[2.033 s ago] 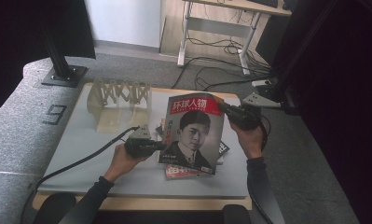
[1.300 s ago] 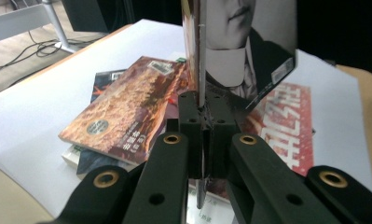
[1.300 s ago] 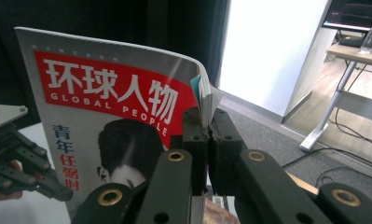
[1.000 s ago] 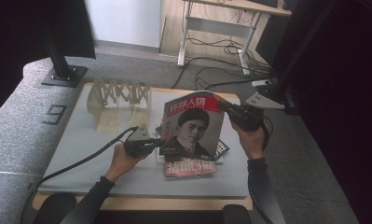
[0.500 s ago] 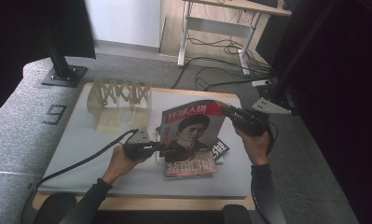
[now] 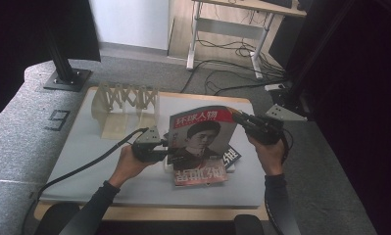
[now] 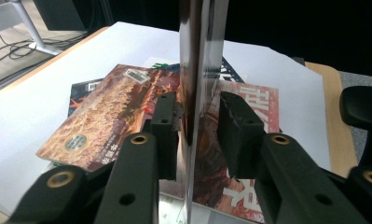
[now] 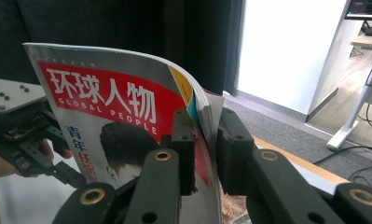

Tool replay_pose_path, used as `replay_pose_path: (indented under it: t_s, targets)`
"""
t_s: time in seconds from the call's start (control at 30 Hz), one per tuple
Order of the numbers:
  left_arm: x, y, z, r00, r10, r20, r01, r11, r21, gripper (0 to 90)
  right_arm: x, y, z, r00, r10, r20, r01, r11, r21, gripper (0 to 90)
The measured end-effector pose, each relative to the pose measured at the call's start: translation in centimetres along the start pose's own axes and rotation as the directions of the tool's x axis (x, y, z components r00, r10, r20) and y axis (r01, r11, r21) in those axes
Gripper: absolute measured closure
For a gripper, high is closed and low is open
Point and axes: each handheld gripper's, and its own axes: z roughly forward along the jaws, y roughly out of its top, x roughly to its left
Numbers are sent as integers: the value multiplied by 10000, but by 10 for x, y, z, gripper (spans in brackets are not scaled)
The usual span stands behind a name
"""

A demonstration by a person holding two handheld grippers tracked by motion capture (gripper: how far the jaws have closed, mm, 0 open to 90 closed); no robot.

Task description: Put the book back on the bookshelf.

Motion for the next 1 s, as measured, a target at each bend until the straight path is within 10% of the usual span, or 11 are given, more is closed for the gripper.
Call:
replay_pose_path:
  t_s: [0.37,1.0]
  targets:
    - [10,27,-8,9976,-525,449,527,9986,-41,621,-1,0,0,10000,-45,63,45,10000,66,772]
    - [14,87,-23,10000,34,6,-34,10000,20,564,0,1,1,9998,-119,165,116,9998,161,772]
